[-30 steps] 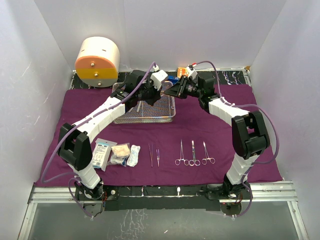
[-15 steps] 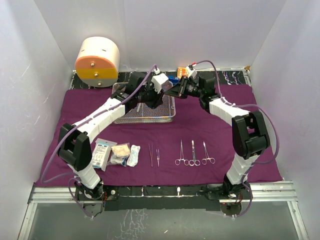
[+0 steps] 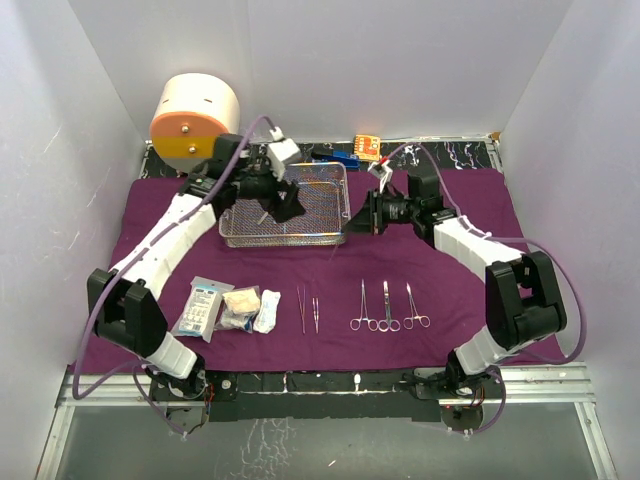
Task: Open and lay out the surgical kit
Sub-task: Place the medical item in the surgical kit.
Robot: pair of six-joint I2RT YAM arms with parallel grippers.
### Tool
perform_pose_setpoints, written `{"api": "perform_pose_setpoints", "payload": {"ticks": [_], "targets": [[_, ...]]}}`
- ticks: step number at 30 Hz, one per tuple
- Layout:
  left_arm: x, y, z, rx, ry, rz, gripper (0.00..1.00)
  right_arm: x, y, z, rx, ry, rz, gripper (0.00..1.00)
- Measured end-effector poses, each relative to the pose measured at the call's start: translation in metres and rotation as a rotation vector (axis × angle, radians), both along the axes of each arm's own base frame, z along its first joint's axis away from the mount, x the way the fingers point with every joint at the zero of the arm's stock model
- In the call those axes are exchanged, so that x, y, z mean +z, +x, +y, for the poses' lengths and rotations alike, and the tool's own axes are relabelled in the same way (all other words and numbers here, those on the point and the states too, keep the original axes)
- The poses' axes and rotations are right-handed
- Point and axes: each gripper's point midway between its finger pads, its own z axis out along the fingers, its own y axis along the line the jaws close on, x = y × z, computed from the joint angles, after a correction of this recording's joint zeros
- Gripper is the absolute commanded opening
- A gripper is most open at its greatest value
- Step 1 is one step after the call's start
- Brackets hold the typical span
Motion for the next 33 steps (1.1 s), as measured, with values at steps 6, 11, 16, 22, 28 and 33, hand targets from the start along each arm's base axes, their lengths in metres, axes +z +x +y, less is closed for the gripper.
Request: {"api": "perform_pose_setpoints", "payload": {"ticks": [6, 11, 16, 22, 28, 33], "targets": [[0.017, 0.01, 0.036, 0.064, -0.043, -0.028, 0.83, -0.04, -0.072, 0.023, 0.229, -0.059, 0.038, 0.0], [0.007, 0.003, 0.035, 0.045, -0.048, 0.004, 0.84, -0.064, -0.112, 0.043, 0.368, -0.092, 0.069, 0.0], [0.004, 0.002, 0.035, 0.04, -0.052, 0.014, 0.84, -0.095, -0.121, 0.048, 0.428, -0.126, 0.133, 0.0], [0.006, 0.001, 0.034, 0.027, -0.063, 0.012, 0.84, -0.128, -0.127, 0.047, 0.468, -0.177, 0.211, 0.0], [0.007, 0.001, 0.032, 0.022, -0.07, 0.007, 0.85, -0.132, -0.126, 0.048, 0.49, -0.181, 0.216, 0.0], [0.005, 0.002, 0.031, 0.016, -0.073, 0.015, 0.85, -0.132, -0.125, 0.049, 0.504, -0.179, 0.212, 0.01]]}}
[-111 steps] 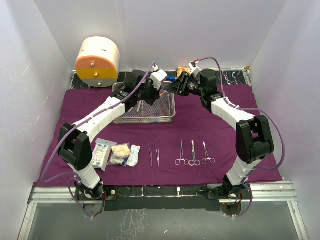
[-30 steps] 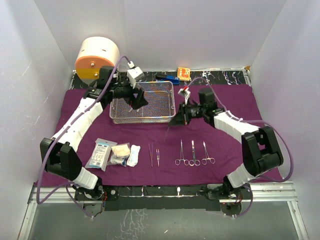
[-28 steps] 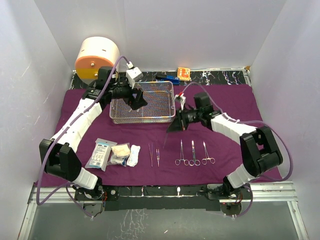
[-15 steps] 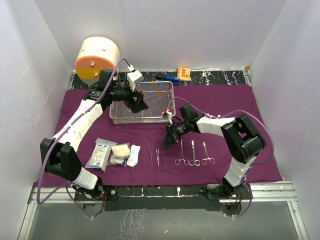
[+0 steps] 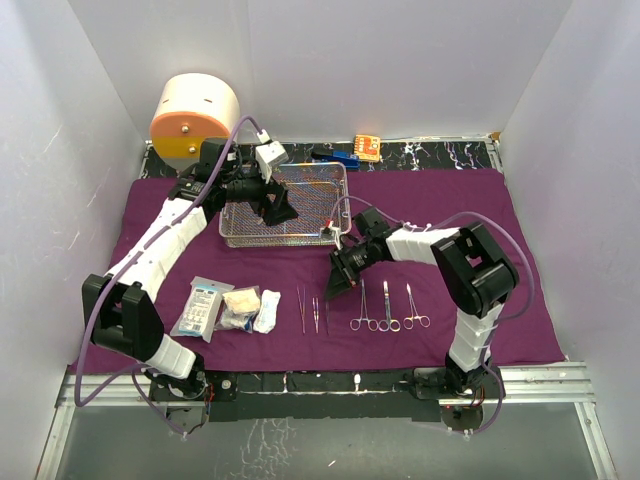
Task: Open and lay out the surgical kit
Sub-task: Place the medical item in the surgical kit.
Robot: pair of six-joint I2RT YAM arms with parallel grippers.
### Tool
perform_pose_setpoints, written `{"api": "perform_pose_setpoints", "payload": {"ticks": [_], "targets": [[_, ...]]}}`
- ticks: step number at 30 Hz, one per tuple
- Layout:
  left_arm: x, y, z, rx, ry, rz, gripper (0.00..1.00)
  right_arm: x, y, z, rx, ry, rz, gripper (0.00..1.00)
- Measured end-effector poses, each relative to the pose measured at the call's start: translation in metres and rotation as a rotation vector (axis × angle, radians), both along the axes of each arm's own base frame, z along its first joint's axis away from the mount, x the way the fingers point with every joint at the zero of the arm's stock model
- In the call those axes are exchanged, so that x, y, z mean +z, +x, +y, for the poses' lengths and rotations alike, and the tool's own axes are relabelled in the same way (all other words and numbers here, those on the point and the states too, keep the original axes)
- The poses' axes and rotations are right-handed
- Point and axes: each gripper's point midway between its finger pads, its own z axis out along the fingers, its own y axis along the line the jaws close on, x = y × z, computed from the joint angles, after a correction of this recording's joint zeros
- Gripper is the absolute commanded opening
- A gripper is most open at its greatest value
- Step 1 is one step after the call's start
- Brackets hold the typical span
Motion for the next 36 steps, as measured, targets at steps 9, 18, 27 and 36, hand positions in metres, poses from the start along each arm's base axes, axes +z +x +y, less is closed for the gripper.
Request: {"api": "perform_pose_setpoints", "payload": {"ticks": [9, 18, 27, 36], "targets": [[-0.004, -0.003, -0.001, -0.01, -0.005, 0.014, 0.86, -0.002, 0.006, 0.004, 0.011, 0.005, 0.002, 0.04], [-0.004, -0.004, -0.002, -0.017, -0.01, 0.017, 0.87, -0.011, 0.007, 0.001, 0.012, -0.008, 0.016, 0.08], [-0.003, -0.006, -0.004, -0.028, -0.019, 0.021, 0.89, -0.012, 0.008, 0.0, 0.013, -0.011, 0.015, 0.08], [-0.003, -0.006, -0.004, -0.033, -0.022, 0.024, 0.9, -0.018, 0.013, -0.002, -0.013, -0.053, 0.006, 0.08]]}}
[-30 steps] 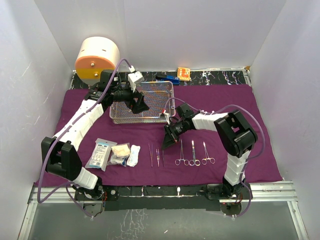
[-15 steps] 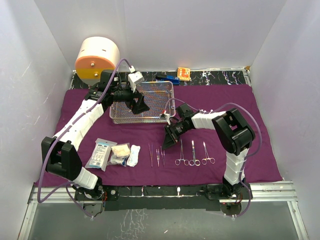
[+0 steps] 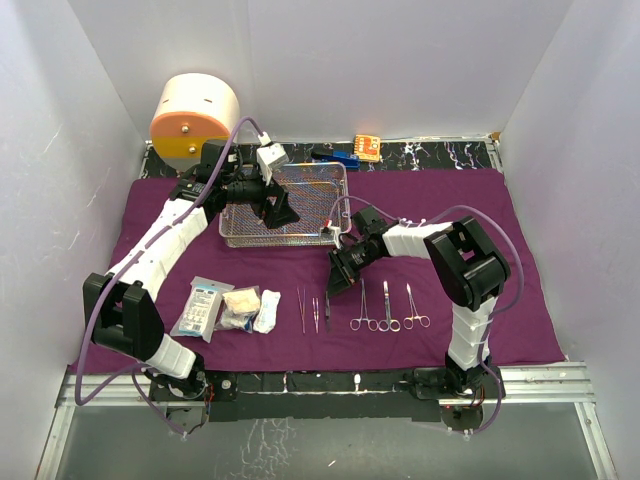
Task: Open and lay out the surgical kit
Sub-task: Place the medical item in the surgical kit.
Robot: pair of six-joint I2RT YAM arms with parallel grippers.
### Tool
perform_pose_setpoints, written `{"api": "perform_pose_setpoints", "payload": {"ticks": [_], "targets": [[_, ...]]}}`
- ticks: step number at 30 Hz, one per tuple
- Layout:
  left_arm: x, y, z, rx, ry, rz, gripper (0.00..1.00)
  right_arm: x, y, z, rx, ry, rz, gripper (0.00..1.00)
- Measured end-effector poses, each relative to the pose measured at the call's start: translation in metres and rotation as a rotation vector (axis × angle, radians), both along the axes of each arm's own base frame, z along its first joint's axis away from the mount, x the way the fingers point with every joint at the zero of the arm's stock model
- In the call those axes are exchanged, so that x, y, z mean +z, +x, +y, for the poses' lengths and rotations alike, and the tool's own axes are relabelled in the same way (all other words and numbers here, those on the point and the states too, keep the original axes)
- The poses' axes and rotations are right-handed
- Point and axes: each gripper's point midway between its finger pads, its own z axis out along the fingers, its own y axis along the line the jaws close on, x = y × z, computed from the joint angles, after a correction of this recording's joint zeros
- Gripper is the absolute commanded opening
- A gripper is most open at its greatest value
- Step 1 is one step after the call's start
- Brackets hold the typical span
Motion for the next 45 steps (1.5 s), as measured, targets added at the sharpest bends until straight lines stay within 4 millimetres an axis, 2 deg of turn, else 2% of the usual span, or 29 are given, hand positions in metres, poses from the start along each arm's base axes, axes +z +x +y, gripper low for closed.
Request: {"api": "perform_pose_setpoints", "payload": {"ticks": [11, 17, 29, 33, 45], "targets": [[-0.001, 0.0, 0.0, 0.001, -0.001, 0.005, 0.91, -0.005, 0.004, -0.001, -0.061, -0.063, 0.045, 0.09], [-0.002, 0.0, 0.0, 0.003, -0.002, 0.012, 0.92, -0.01, 0.007, -0.004, -0.118, -0.131, 0.079, 0.06], [-0.017, 0.004, 0.0, 0.021, 0.01, 0.057, 0.92, 0.011, 0.016, 0.006, -0.263, -0.331, 0.065, 0.06], [-0.022, 0.005, -0.001, 0.025, 0.014, 0.072, 0.92, 0.014, 0.014, 0.004, -0.32, -0.369, 0.105, 0.0], [-0.036, 0.01, 0.001, 0.041, 0.035, 0.099, 0.93, 0.011, -0.002, 0.002, -0.345, -0.389, 0.221, 0.0]]}}
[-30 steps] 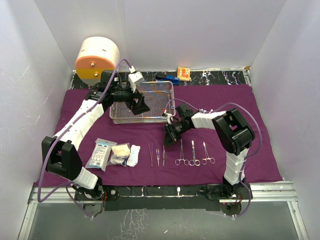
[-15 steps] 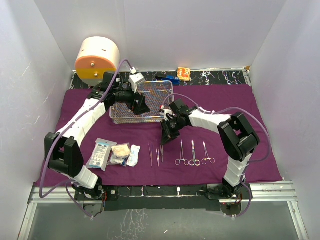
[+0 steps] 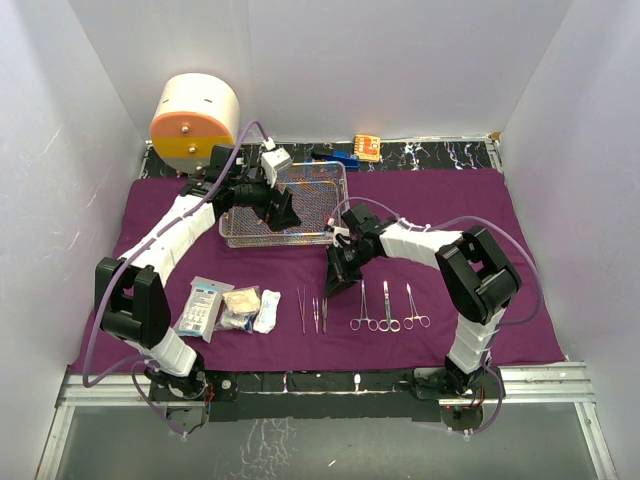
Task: Open and lay out the surgical kit
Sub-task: Place the medical item in the surgical kit.
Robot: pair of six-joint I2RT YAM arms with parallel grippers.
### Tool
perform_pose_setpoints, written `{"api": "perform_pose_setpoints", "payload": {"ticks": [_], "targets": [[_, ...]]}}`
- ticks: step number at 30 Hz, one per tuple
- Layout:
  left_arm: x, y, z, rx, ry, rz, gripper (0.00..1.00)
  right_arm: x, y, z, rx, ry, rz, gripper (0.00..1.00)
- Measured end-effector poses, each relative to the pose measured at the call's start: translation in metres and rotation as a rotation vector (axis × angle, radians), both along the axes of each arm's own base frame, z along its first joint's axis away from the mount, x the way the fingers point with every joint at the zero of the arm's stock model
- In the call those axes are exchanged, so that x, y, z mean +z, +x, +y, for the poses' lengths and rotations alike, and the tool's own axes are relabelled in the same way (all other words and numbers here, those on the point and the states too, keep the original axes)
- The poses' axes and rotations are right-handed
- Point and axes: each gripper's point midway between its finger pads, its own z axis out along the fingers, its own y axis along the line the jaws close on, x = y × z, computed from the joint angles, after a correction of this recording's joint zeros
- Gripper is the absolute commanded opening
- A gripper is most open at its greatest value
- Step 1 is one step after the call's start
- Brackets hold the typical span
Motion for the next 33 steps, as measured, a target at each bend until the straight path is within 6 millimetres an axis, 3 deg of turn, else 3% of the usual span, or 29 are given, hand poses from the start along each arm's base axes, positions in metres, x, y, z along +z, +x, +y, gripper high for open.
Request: {"api": "perform_pose_setpoints", "payload": {"ticks": [9, 17, 24, 33], "targets": [[-0.002, 0.0, 0.0, 0.001, 0.002, 0.004, 0.94, 0.0, -0.017, 0.004, 0.044, 0.089, 0.053, 0.0], [-0.003, -0.001, 0.0, -0.002, 0.001, 0.008, 0.94, 0.008, -0.01, 0.005, 0.075, 0.164, 0.017, 0.0], [-0.003, -0.001, 0.0, -0.003, 0.0, 0.009, 0.95, -0.004, -0.004, 0.0, 0.102, 0.178, 0.014, 0.0], [-0.003, -0.001, 0.0, -0.003, 0.0, 0.009, 0.96, -0.005, -0.005, 0.003, 0.14, 0.21, 0.014, 0.0]]}}
